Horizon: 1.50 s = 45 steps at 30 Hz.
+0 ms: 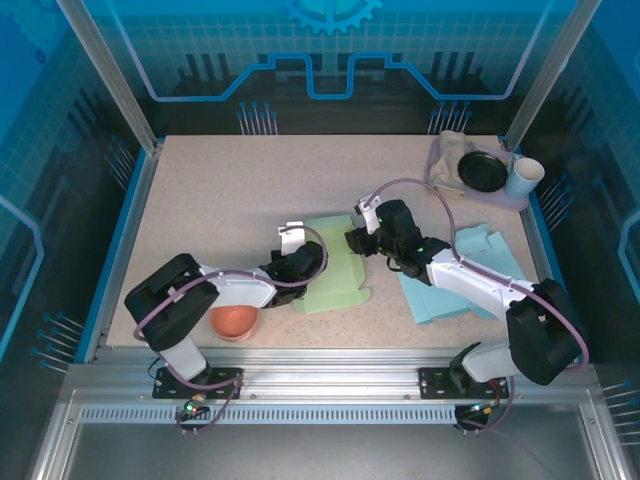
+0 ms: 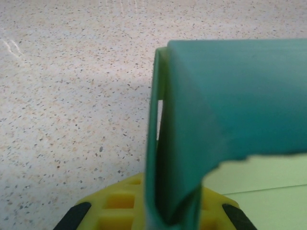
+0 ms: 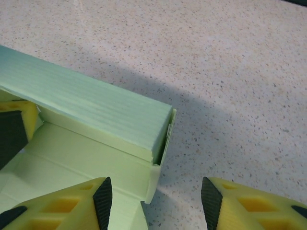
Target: Fold the paper box
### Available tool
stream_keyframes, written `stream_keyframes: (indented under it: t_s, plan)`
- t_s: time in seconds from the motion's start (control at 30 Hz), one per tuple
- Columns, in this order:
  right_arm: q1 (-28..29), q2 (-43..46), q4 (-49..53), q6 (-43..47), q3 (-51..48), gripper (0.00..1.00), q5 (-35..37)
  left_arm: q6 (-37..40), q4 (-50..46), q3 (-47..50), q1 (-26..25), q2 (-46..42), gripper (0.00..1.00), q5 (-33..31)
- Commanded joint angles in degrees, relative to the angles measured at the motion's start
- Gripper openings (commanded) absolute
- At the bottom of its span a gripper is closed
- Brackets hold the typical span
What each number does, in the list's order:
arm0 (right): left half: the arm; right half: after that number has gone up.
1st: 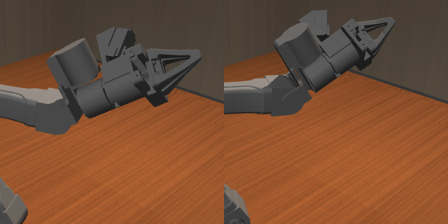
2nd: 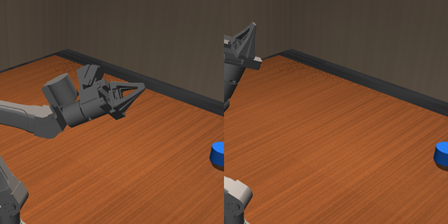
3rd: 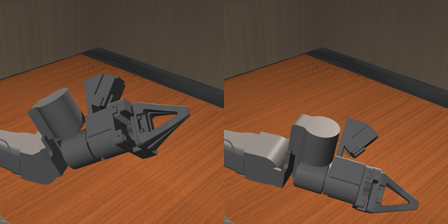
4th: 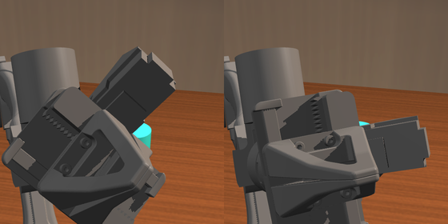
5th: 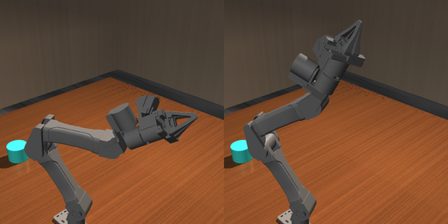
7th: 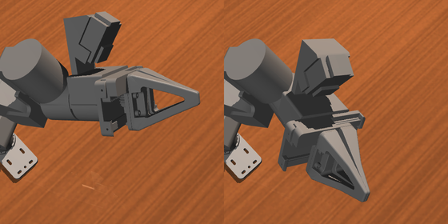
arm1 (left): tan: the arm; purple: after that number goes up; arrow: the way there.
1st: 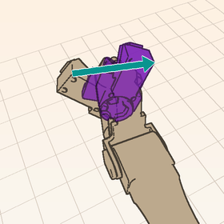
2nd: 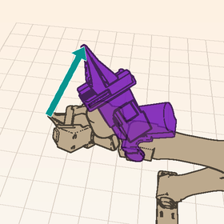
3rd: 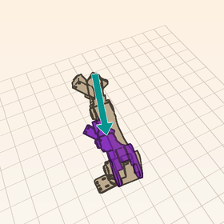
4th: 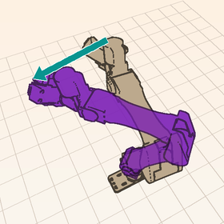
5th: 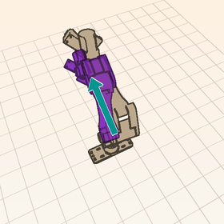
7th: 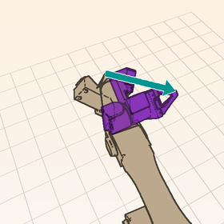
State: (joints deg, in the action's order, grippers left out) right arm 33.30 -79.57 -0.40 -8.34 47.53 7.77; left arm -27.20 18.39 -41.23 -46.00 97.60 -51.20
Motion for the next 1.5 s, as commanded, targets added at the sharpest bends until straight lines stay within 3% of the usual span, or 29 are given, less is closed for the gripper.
stream_keyframes:
  t_s: [0.0,0.33,0.73,0.83,0.93,1.17,1.3,1.47]
  plan:
    - [-1.03,0.45,3.39,-3.99,2.26,0.55,2.12,6.48,9.91,1.03,0.47,3.47,0.03,1.18]
    - [-4.38,-3.09,5.07,-8.27,2.45,0.52,1.39,11.20,23.11,2.30,0.46,11.92,0.02,3.78]
    - [-5.44,-6.66,4.27,-9.94,0.04,0.50,5.15,12.60,25.82,1.71,1.23,15.42,0.03,7.65]
    - [-5.54,-7.26,4.04,-10.61,-0.06,0.49,5.25,12.96,24.80,1.29,1.55,15.37,0.12,8.58]
    - [-5.44,-7.26,3.34,-11.47,-0.47,0.49,5.59,11.38,19.79,0.67,1.90,13.35,0.28,8.95]
    - [-5.44,-7.34,1.99,-13.35,-1.13,0.49,7.34,10.05,12.51,-0.57,2.03,7.91,0.36,10.21]
    - [-5.32,-7.34,1.63,-13.60,-1.25,0.49,7.78,8.14,10.31,0.68,1.96,3.91,0.49,13.57]
    - [-4.87,-7.34,2.12,-13.60,-0.47,0.49,8.37,8.57,8.29,2.27,1.96,-0.76,0.56,18.77]
